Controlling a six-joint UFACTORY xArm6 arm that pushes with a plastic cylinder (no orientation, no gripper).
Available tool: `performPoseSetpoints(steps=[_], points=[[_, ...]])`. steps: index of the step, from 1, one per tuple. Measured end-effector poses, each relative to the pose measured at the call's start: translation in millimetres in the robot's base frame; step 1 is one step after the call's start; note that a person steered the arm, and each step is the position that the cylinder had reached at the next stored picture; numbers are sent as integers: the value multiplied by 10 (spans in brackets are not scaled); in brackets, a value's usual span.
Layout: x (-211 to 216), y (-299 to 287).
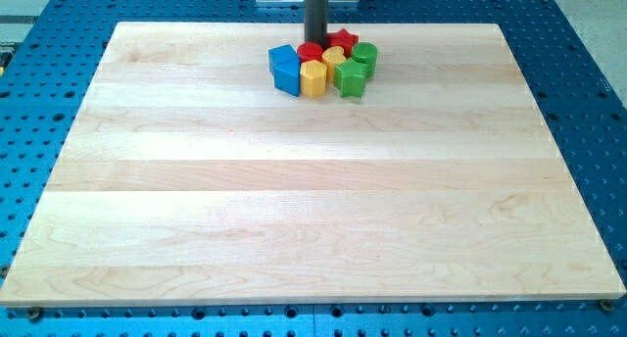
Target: Separate the red star from the group of blocks
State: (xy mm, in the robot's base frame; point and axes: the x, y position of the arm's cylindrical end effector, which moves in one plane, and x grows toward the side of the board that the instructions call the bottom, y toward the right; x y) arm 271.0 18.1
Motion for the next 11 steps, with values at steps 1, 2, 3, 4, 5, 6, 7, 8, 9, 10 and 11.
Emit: performPoseSetpoints(steps=[1,2,3,4,5,6,7,8,9,10,11], points=[[-71,-1],[-343,-160],[-732,200],[-139,330],[576,668],[1171,705],[1213,338],[1587,125],[1992,125],[2194,213],[2393,507]])
